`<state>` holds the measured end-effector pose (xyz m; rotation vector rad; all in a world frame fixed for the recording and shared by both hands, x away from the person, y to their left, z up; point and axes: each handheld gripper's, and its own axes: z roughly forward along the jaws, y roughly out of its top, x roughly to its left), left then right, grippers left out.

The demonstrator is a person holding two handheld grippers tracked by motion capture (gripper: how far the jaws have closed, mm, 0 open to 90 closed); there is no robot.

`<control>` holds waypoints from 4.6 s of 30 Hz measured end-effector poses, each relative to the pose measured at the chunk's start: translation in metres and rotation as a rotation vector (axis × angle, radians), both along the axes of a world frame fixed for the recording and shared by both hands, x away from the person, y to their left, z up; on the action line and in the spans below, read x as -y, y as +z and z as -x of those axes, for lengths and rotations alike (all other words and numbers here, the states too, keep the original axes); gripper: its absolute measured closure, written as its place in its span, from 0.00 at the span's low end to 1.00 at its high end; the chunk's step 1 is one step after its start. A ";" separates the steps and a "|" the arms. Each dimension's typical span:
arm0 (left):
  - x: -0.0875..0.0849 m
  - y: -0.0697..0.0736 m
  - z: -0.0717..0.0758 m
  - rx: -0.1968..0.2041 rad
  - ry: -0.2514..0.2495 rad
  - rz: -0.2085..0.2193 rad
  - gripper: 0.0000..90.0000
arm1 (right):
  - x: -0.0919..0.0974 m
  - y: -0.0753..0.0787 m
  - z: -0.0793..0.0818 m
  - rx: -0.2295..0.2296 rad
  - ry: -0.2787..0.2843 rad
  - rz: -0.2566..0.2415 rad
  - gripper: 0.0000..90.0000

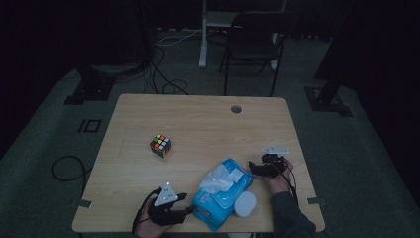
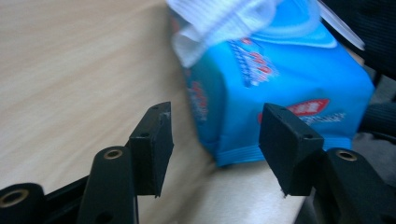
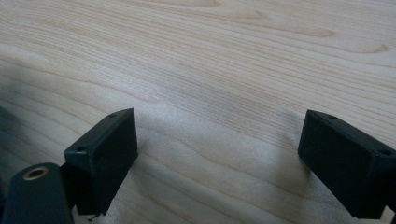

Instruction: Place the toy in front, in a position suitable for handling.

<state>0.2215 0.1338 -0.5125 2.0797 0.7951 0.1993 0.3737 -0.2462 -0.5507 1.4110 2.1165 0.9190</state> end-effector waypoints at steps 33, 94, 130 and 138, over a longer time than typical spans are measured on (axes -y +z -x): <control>-0.079 0.002 -0.025 -0.035 0.147 -0.136 1.00 | 0.000 0.000 0.001 0.000 -0.007 0.000 0.13; 0.062 0.028 -0.017 -0.023 -0.017 -0.348 1.00 | -0.001 0.000 0.002 -0.001 -0.005 -0.001 0.13; -0.165 0.028 -0.035 0.060 0.766 -0.379 0.83 | -0.004 0.000 0.002 0.001 0.009 0.000 0.15; -0.135 0.052 -0.033 0.118 0.632 -0.231 0.64 | -0.004 0.000 0.002 0.001 0.008 -0.001 0.15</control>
